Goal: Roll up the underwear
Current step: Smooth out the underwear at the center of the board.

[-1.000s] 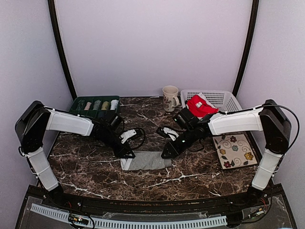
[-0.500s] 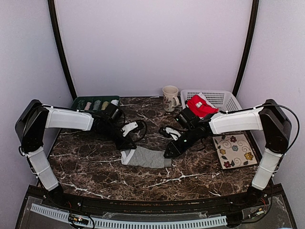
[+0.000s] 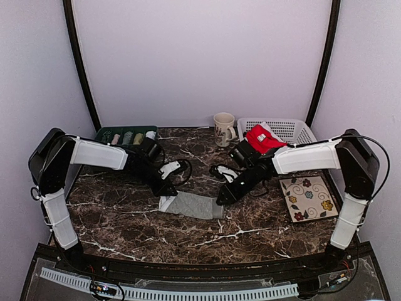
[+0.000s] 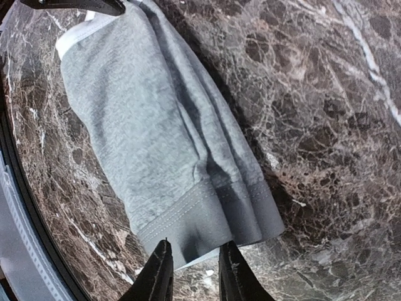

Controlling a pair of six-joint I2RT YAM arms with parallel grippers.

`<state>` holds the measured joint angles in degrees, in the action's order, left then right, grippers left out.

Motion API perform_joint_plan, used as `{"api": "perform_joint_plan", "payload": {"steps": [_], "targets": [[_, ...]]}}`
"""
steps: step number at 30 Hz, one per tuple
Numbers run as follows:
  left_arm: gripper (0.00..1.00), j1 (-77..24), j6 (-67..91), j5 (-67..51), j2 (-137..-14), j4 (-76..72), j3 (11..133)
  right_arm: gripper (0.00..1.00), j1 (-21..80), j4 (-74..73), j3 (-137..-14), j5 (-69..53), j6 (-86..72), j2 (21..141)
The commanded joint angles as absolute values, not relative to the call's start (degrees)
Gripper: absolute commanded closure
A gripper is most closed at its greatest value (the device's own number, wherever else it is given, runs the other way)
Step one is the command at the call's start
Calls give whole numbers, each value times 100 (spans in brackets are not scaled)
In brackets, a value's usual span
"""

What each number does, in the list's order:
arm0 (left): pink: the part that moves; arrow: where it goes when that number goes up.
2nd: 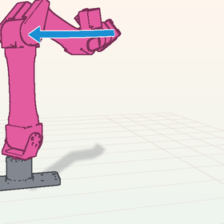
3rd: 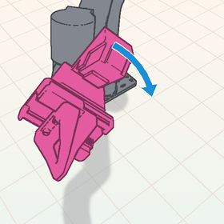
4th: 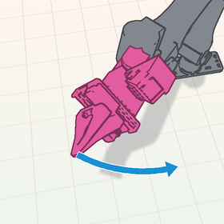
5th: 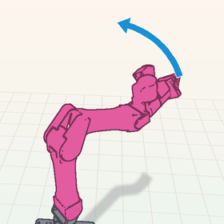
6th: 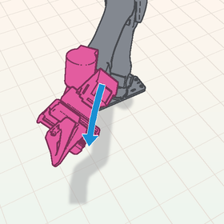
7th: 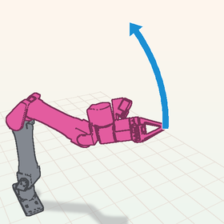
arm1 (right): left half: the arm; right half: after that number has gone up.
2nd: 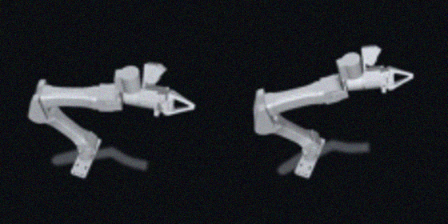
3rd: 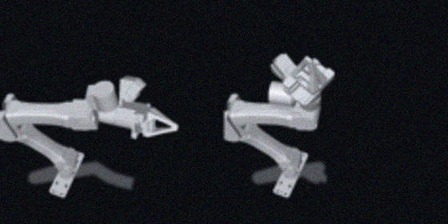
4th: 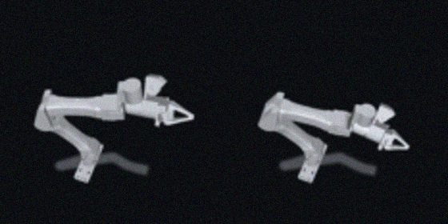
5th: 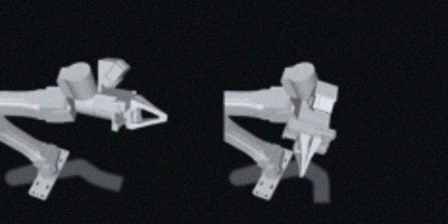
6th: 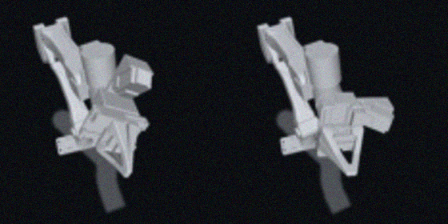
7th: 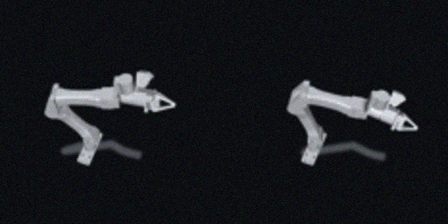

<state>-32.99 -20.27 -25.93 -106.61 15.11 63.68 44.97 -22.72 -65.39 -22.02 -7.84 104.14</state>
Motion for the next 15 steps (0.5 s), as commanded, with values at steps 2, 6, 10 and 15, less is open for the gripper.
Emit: {"api": "perform_joint_plan", "payload": {"steps": [2,6,10,15], "targets": [[100,-3287,-2041,-2584,-10600,1737,6681,76,4479,-2099,-6922,-2293,-774,10402],[100,-3286,-2010,-2515,-10595,1898,6846,78,4534,-2099,-7191,-2439,-825,10506],[100,-3287,-1989,-2486,-10742,1994,6975,79,4626,-2331,-7556,-2395,-741,10692],[100,-3283,-1956,-2476,-11008,2033,7065,79,4632,-2389,-7506,-2342,-631,10798]]}}
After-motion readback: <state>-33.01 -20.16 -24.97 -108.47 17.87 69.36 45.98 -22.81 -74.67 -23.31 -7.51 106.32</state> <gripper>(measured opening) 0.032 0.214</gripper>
